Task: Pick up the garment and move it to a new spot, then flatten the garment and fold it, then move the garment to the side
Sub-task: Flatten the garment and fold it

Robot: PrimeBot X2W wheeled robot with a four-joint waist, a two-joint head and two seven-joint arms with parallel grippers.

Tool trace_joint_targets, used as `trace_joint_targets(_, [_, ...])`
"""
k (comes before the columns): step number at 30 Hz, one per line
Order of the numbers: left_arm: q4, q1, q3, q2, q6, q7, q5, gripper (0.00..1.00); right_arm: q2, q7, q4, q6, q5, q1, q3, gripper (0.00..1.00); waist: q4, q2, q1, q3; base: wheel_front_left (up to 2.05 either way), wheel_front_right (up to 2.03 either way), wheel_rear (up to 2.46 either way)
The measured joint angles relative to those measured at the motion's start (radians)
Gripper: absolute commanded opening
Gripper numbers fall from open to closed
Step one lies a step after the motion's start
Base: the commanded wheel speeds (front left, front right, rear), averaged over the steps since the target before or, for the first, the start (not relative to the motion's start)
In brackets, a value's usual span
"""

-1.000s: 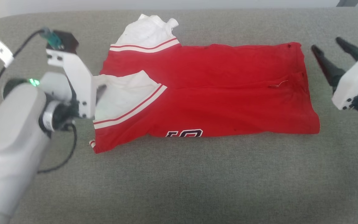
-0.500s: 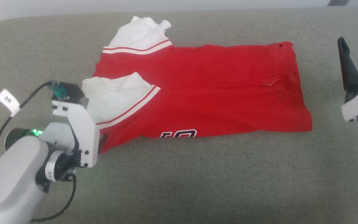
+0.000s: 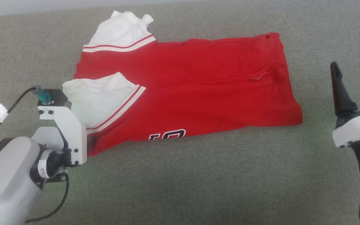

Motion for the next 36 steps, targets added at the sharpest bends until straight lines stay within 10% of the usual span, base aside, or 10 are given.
trace_joint_targets(1, [0.011,-0.007,-0.002,-0.004,-0.01,0.005,-0.004,0.0,0.0,0.015,-0.006,0.0,0.0,0.005,0.001,1.0,0.0,0.0,0.0,-0.001,0.0,0.0,0.0])
trace_joint_targets(29, [0.088,-0.087,-0.053,-0.122,-0.113,-0.073,0.004,0.0,-0.162,0.611,0.36,0.0,0.207,-0.15,0.179,1.0,0.135,0.0,0.0,0.031,0.0,0.0,0.0])
trace_joint_targets(30, [0.092,-0.089,-0.054,-0.126,-0.115,-0.074,0.004,0.0,-0.164,0.628,0.368,0.0,0.209,-0.16,0.188,0.03,0.137,0.0,0.0,0.032,0.0,0.0,0.0])
trace_joint_targets(36, [0.117,-0.098,-0.055,-0.139,-0.132,-0.09,0.003,0.0,-0.197,0.659,0.394,0.0,0.223,-0.192,0.225,0.0,0.15,0.0,-0.0001,0.033,0.0,0.0,0.0])
